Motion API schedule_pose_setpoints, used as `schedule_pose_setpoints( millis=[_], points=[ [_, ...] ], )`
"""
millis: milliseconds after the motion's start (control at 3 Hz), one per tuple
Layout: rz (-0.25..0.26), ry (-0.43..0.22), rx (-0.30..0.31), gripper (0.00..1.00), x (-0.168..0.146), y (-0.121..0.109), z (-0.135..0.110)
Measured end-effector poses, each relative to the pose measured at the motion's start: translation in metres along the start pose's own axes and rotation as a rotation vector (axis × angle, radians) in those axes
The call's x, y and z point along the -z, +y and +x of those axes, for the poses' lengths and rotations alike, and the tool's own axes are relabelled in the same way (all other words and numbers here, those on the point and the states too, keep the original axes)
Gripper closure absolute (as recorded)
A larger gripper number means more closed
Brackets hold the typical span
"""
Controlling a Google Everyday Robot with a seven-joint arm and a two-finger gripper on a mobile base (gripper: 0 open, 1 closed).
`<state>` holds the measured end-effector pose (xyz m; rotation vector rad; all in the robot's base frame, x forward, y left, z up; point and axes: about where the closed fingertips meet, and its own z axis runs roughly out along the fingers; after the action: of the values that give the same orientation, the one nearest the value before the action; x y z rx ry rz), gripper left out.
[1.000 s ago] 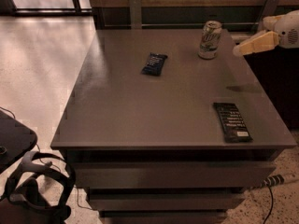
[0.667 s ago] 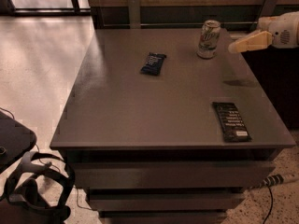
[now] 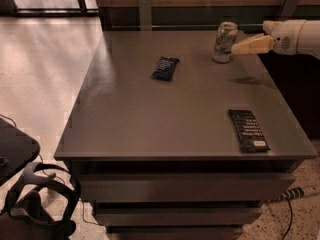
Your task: Pick 7up can
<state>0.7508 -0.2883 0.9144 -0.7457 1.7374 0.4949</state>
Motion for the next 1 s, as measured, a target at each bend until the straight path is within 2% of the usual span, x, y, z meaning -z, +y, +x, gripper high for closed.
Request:
schedule_pose_setpoints(
  millis=[333, 1000],
  points=[
    [-0.025, -0.026, -0.010, 0.00, -0.024, 0.004, 0.005],
    [-0.050, -0.205, 0.028, 0.00, -0.064, 0.014, 0.006]
  ],
)
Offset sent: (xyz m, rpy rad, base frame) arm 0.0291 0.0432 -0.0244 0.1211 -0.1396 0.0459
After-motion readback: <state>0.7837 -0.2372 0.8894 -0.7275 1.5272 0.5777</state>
